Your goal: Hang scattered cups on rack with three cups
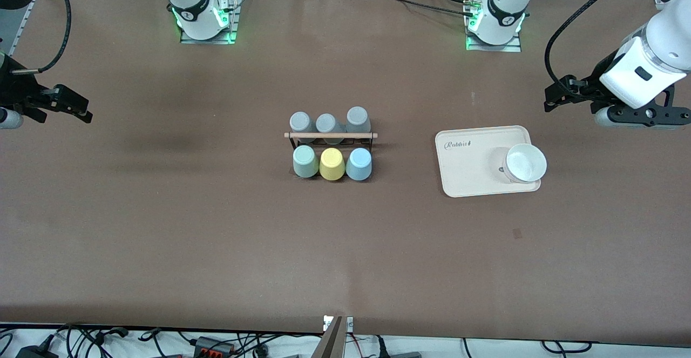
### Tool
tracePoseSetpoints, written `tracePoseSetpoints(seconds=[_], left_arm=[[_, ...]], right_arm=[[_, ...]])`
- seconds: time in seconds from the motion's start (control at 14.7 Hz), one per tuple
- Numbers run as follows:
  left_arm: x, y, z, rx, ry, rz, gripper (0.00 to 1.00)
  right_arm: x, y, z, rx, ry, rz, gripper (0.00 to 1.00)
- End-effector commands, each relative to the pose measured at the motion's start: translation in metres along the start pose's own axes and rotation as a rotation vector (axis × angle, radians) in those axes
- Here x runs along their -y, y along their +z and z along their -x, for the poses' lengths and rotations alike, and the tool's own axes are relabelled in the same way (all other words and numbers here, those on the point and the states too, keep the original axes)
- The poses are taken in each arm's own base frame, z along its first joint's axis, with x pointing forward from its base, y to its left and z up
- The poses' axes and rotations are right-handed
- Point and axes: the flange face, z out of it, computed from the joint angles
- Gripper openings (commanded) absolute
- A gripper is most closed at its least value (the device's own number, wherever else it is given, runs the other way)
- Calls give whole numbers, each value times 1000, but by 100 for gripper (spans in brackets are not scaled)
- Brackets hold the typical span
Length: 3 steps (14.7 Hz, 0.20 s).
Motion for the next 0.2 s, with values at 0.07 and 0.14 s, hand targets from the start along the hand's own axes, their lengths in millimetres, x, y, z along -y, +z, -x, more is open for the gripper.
tracePoseSetpoints(seconds=[0.07,0.14], left_arm=[[4,-3,3,5,21,-10,100],[4,-3,3,5,18,-10,100]], right_arm=[[-2,-7,7,-4,-16,5,100],[-1,-7,7,-5,-17,5,100]])
